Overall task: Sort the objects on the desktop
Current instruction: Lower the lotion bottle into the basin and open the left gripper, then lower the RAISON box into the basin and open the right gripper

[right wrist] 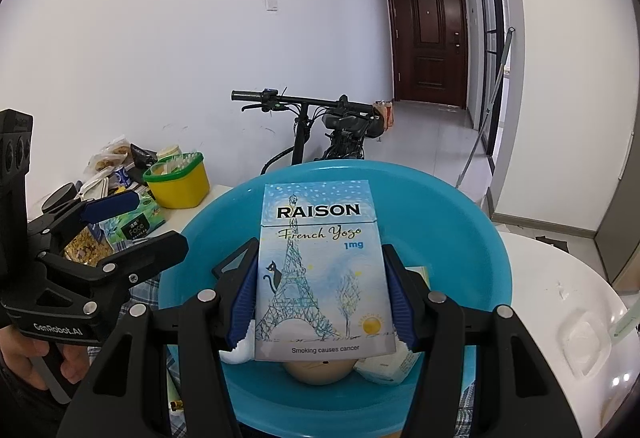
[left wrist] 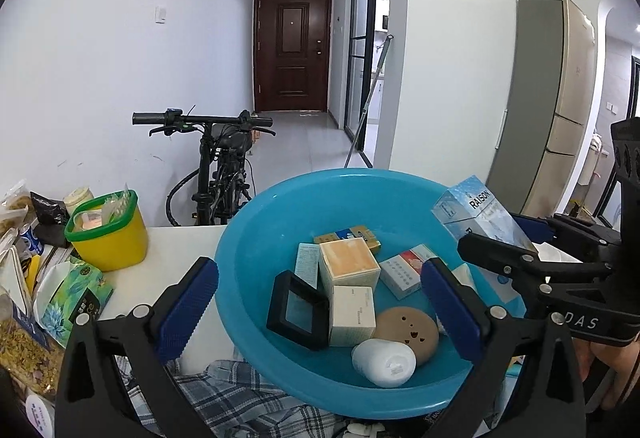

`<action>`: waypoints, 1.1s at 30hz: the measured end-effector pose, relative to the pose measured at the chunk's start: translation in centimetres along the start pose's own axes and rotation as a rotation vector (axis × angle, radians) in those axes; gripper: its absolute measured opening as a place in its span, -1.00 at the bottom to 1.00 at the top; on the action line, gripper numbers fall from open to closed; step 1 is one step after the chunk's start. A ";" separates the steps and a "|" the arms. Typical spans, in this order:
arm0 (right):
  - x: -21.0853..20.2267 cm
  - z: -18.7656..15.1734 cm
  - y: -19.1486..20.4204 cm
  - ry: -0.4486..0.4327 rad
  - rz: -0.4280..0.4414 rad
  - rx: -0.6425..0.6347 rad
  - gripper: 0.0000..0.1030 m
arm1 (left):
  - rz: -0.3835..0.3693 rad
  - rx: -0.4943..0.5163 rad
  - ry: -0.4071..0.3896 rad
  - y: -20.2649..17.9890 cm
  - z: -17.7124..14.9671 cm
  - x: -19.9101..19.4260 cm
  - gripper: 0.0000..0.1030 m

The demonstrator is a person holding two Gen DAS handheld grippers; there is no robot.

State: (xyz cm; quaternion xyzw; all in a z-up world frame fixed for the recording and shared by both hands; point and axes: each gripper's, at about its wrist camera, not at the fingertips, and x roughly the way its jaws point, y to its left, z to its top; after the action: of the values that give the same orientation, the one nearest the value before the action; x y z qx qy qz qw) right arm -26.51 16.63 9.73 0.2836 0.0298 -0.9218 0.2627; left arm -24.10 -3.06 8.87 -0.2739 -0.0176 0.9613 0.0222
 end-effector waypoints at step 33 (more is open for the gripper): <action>0.2 -0.1 0.0 0.007 0.010 0.003 0.08 | 0.000 0.001 0.003 -0.1 0.1 0.0 1.00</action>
State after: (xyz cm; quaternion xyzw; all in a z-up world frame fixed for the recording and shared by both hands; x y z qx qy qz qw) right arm -26.64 16.59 9.48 0.2873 0.0280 -0.9195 0.2670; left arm -24.18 -3.01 8.95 -0.2755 -0.0174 0.9609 0.0224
